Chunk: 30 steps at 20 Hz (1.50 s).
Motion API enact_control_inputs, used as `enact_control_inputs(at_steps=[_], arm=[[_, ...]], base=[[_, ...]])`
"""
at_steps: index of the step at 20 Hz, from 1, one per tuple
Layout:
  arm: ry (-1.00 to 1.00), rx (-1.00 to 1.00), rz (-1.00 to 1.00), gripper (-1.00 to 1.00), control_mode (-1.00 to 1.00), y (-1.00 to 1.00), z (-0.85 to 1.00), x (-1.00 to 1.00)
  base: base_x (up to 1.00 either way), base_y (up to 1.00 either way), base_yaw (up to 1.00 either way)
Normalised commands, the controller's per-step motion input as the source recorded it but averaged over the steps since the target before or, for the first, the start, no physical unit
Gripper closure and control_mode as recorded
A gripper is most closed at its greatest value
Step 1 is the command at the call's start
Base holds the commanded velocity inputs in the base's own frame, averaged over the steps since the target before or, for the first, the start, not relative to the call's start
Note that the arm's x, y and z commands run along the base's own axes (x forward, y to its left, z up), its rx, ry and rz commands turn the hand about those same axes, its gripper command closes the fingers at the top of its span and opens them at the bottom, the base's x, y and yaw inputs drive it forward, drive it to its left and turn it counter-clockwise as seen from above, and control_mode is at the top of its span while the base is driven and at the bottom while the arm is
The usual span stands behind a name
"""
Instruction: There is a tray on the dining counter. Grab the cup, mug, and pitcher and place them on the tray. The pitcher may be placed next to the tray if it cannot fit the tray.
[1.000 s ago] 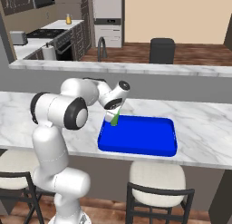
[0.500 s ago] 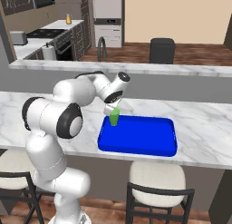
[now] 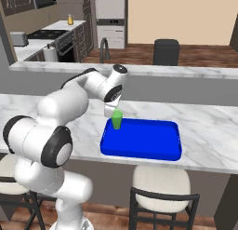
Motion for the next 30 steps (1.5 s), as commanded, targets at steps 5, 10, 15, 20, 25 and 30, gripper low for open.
enact_control_inputs(at_steps=[5,10,15,20,25,30], arm=[[-0.05,-0.23,0.21,-1.00,-1.00,0.05,0.51,-1.00],[-0.13,-0.22,0.25,-1.00,-1.00,0.09,0.73,-0.99],[-0.16,-0.18,0.34,-1.00,-1.00,0.07,0.66,-0.78],[-0.06,-0.12,0.43,-1.00,-1.00,0.07,0.39,-0.47],[0.00,-0.10,0.40,-1.00,-1.00,0.27,0.30,-0.04],[0.01,-0.15,0.35,-1.00,-1.00,0.35,0.19,-0.01]], base=[[0.00,0.00,0.00],[0.00,0.00,0.00],[0.00,0.00,0.00],[0.00,0.00,0.00],[0.00,0.00,0.00],[0.00,0.00,0.00]])
